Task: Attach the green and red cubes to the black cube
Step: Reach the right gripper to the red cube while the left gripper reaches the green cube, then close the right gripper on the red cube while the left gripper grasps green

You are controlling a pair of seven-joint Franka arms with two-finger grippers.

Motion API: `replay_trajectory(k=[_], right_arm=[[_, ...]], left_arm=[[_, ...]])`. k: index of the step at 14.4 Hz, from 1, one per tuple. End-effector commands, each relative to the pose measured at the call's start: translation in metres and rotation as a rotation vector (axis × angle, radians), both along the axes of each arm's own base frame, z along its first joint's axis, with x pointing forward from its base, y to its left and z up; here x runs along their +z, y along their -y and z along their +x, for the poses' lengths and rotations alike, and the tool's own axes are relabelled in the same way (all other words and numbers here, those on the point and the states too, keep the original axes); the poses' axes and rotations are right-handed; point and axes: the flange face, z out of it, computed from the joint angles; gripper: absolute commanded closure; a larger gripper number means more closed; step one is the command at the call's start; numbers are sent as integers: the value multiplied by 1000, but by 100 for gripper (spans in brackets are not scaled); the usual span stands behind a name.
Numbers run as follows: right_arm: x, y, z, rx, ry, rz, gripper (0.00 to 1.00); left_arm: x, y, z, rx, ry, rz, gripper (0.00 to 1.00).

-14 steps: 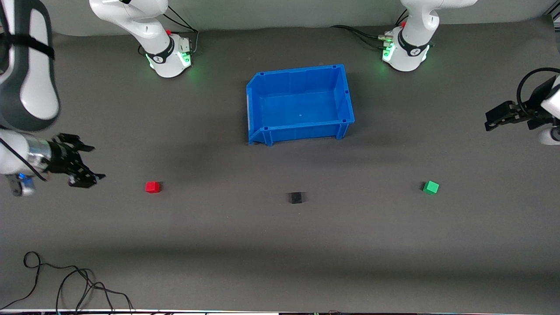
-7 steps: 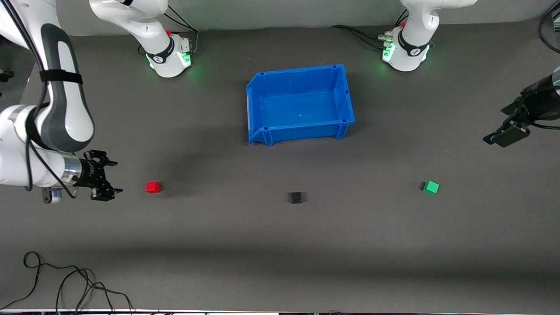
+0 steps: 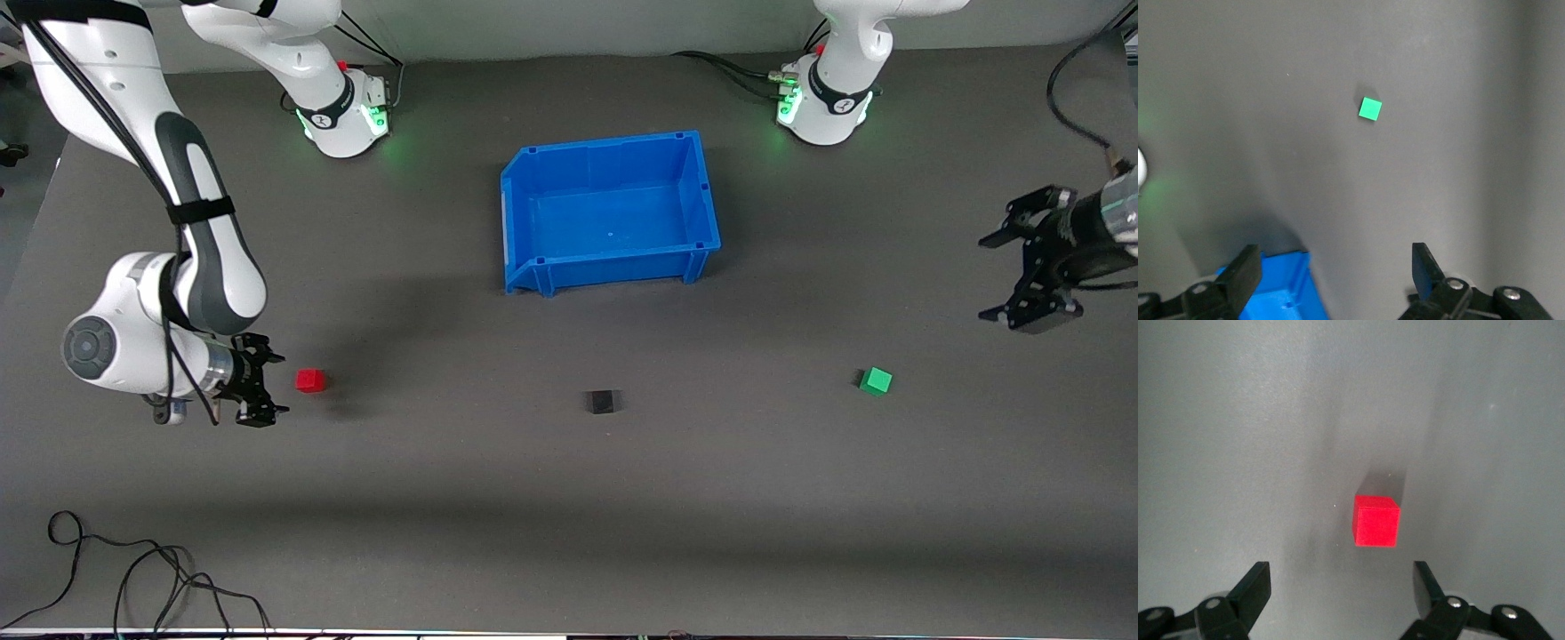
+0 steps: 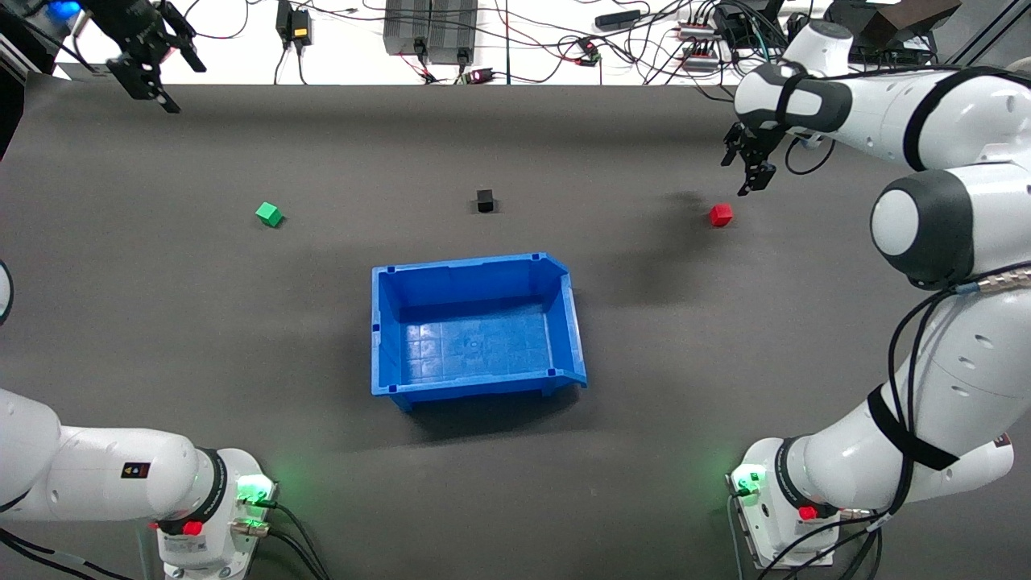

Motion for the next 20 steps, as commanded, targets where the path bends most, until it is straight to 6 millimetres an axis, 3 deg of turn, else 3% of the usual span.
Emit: replay_trajectory(k=[1, 5, 10, 12, 13, 15, 16, 19, 20], right_arm=[[-21, 5, 2, -50, 3, 2, 7], [-40, 9, -4, -70, -31, 8, 8], [-62, 7, -8, -70, -30, -3, 8], [-68, 8, -11, -72, -28, -6, 9], [-69, 8, -11, -73, -25, -8, 13], [-71, 8, -12, -72, -28, -7, 40], [-72, 7, -11, -70, -28, -8, 48], [-73, 6, -11, -67, -30, -9, 49], [-73, 6, -11, -67, -30, -9, 60]], left_arm=[[-47, -16, -3, 115, 3, -37, 0], [-119, -28, -6, 66, 62, -58, 0], [-194, -33, 16, -90, 76, -66, 0], [-220, -44, 21, -145, 87, -94, 0], [-235, -45, 23, -177, 92, -107, 0], [-261, -47, 29, -195, 89, -105, 0], [-272, -47, 31, -202, 90, -99, 0], [-303, -48, 37, -233, 73, -101, 0], [-314, -49, 38, -232, 59, -103, 0]])
